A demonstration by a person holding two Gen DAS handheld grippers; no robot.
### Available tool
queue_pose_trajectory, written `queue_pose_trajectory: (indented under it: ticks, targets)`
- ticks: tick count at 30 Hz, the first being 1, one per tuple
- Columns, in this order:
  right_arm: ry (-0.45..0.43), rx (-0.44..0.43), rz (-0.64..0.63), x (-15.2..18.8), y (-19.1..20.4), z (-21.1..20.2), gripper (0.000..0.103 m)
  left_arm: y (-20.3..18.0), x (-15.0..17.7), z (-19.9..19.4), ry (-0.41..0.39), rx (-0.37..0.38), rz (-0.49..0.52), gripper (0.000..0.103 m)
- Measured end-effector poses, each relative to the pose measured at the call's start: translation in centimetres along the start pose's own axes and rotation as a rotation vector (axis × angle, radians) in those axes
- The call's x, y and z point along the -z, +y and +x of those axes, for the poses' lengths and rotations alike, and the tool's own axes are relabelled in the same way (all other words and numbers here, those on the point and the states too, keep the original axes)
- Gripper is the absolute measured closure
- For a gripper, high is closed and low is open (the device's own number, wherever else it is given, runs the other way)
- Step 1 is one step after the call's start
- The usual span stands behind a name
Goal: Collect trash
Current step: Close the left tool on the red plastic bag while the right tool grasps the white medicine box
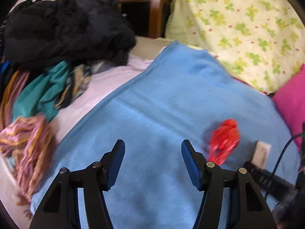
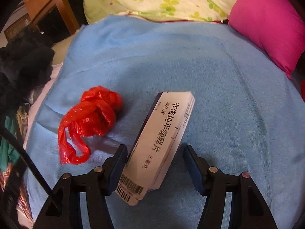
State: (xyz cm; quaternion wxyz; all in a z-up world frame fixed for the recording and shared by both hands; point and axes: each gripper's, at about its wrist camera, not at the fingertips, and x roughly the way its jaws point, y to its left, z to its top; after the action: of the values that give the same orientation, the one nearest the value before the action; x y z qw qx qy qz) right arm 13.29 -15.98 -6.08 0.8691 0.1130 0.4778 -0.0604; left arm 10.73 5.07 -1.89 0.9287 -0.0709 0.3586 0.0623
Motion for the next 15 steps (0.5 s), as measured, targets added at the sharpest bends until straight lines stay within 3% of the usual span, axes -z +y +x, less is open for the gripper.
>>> queue_pose_trajectory:
  ticks: [1, 3, 6, 9, 12, 15]
  targets:
    - [-0.008, -0.003, -0.013, 0.0, -0.3, -0.2, 0.053, -0.6, -0.3, 0.2, -0.010, 0.023, 0.013, 0.041]
    - [-0.004, -0.030, -0.039, 0.1, -1.5, -0.6, 0.060, -2.1, -0.8, 0.7, -0.015, 0.077, 0.041, 0.040]
    - [-0.002, -0.044, -0.034, 0.4, -3.7, -1.5, 0.063, -4.3, -1.3, 1.5, -0.016, 0.149, 0.087, 0.031]
    - [-0.016, -0.073, -0.016, 1.4, -6.7, -3.5, 0.063, -7.3, -1.3, 2.8, -0.003, 0.183, 0.169, 0.030]
    - [-0.033, -0.089, -0.006, 2.7, -9.0, -5.6, 0.063, -8.9, -1.2, 4.8, 0.048, 0.199, 0.209, 0.030]
    - [-0.050, -0.126, 0.015, 4.4, -10.9, -7.9, 0.063, -9.2, -0.9, 6.9, 0.118, 0.206, 0.187, 0.030]
